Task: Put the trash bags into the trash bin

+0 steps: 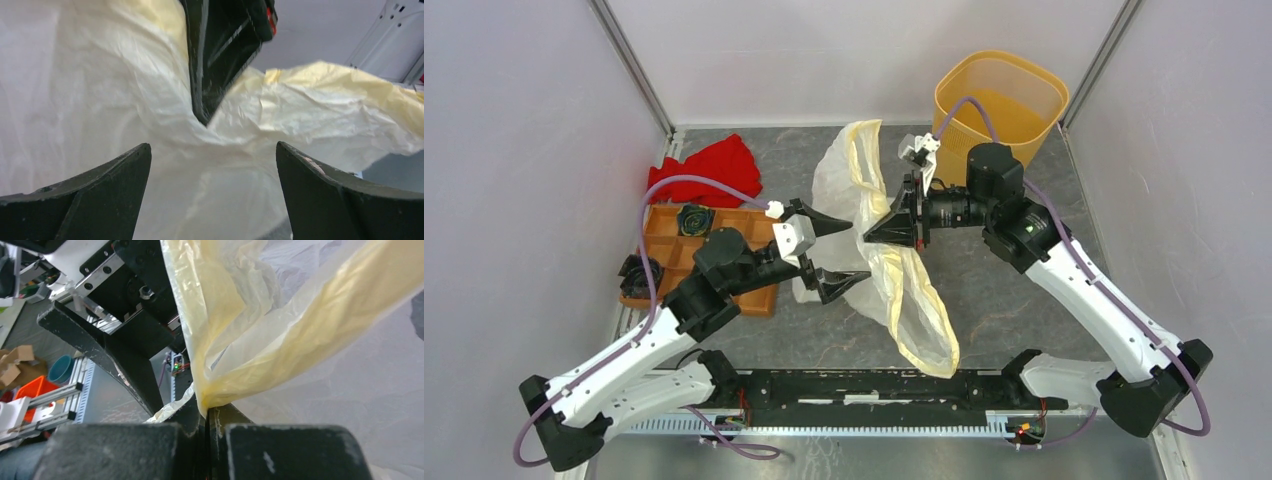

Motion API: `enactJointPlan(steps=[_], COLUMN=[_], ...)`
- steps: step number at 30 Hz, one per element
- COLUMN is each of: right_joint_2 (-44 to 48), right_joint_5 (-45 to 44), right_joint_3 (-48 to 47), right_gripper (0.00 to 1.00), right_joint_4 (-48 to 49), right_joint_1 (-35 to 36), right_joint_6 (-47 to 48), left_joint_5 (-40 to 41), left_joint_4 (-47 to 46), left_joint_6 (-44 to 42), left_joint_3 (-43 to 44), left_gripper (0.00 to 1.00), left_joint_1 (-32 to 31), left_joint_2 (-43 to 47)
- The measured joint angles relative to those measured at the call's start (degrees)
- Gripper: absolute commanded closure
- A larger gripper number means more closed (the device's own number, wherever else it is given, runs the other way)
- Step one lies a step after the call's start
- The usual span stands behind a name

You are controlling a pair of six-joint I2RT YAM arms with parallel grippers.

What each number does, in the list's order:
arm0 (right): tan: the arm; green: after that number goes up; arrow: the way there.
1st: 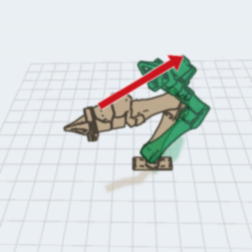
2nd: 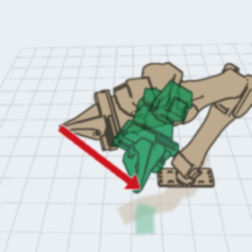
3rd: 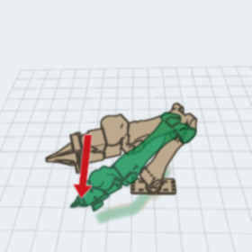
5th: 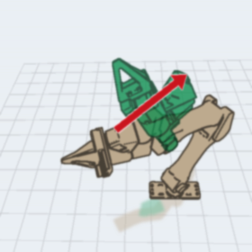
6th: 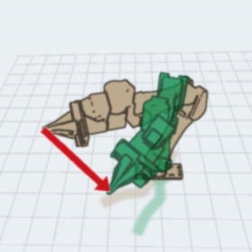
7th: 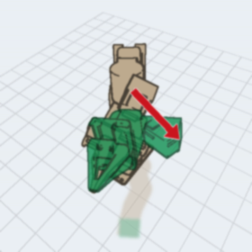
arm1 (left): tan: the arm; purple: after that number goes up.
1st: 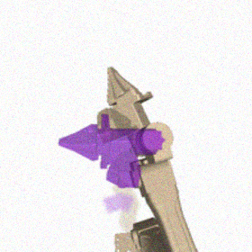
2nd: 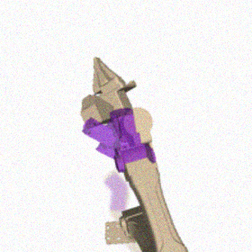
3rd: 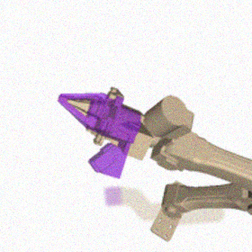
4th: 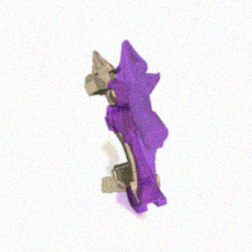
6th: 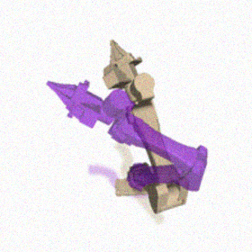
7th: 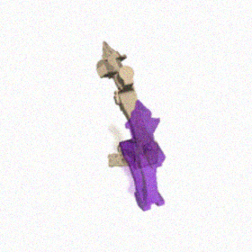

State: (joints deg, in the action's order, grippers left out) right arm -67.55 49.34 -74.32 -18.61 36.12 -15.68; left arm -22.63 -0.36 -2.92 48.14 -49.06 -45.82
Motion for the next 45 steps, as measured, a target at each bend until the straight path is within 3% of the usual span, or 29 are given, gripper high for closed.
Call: enactJointPlan(steps=[6,12,20,23,27,29,32,40,45], right_joint_2=[0.1,1.2,4.5,4.6,4.6,4.6,4.4,4.6,6.6], right_joint_5=[4.3,6.3,7.5,7.3,5.1,3.1,-3.6,-27.8,-54.1], right_joint_3=[3.4,5.8,7.8,7.9,7.9,6.8,2.7,-6.6,-8.4], right_gripper=[0.99,0.99,0.99,0.85,0.4,0.22,0.02,0.02,0.02], right_joint_4=[5.0,11.1,16.6,17.3,17.3,14.3,6.6,-6.8,-9.0], right_joint_1=[1.2,1.7,2.8,2.8,2.8,2.9,3.1,3.2,3.0], right_joint_6=[-3.3,-8.2,-11.1,-11.6,-11.4,-9.7,-5.2,3.7,6.3], left_joint_5=[-1.3,-3.1,-2.5,-1.2,1.1,4.8,11.0,36.0,49.1], left_joint_4=[-11.5,-15.3,-17.8,-17.7,-17.0,-16.1,-15.3,-13.3,-8.4], left_joint_6=[-1.1,-1.3,-1.2,-1.0,-0.5,0.0,1.0,6.5,9.9], left_joint_3=[-1.2,-1.4,-1.3,-1.1,-1.0,-1.0,-1.1,-2.5,-2.5], left_gripper=[0.0,0.02,0.46,0.68,0.93,0.98,0.98,0.98,0.98], left_joint_1=[-1.9,-4.4,-4.7,-4.7,-5.0,-5.0,-4.9,-4.9,-4.9], left_joint_2=[-4.3,-8.9,-10.1,-10.8,-10.9,-10.9,-10.6,-4.0,-1.4])
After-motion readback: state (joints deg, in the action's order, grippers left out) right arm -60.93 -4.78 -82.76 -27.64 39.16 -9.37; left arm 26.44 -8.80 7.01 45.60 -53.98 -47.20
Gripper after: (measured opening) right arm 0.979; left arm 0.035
